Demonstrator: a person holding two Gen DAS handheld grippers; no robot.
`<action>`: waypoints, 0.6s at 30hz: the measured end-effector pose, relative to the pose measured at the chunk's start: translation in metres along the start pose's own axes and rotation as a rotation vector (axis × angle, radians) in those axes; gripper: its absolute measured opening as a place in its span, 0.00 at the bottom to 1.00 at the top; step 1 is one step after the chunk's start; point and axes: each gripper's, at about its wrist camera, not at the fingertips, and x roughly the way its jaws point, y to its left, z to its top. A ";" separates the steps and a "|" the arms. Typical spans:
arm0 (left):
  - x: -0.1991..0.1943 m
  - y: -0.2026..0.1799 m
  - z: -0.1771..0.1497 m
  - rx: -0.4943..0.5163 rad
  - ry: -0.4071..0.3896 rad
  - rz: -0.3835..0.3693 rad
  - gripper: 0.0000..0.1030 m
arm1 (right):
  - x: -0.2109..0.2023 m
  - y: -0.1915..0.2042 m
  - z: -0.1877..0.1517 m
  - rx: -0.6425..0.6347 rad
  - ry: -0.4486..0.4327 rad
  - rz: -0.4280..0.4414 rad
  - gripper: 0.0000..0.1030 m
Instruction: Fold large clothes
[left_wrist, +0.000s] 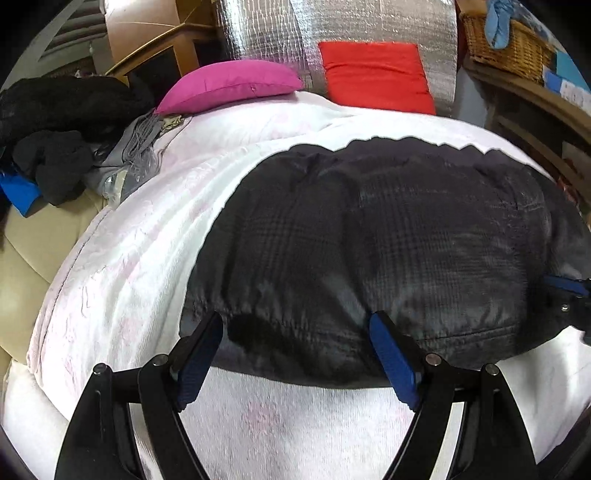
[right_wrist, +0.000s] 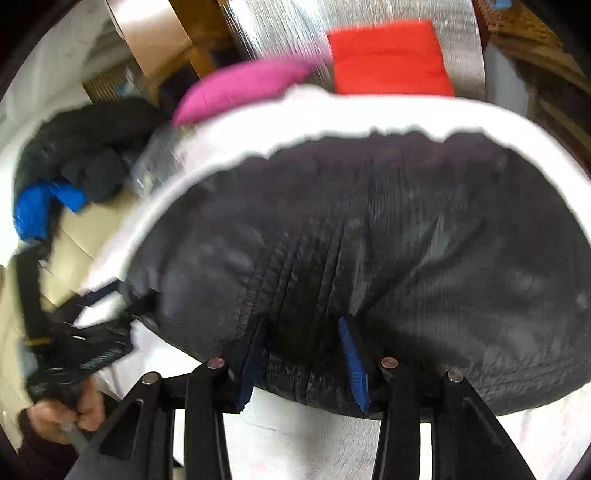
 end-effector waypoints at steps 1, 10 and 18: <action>-0.003 0.000 -0.001 0.001 -0.005 0.005 0.80 | 0.000 -0.002 0.000 0.018 -0.001 0.004 0.44; -0.083 -0.004 -0.018 0.000 -0.104 0.027 0.80 | -0.079 -0.014 -0.021 0.157 -0.187 0.027 0.67; -0.156 -0.012 -0.013 0.012 -0.208 0.033 0.85 | -0.147 0.007 -0.049 0.129 -0.241 -0.196 0.67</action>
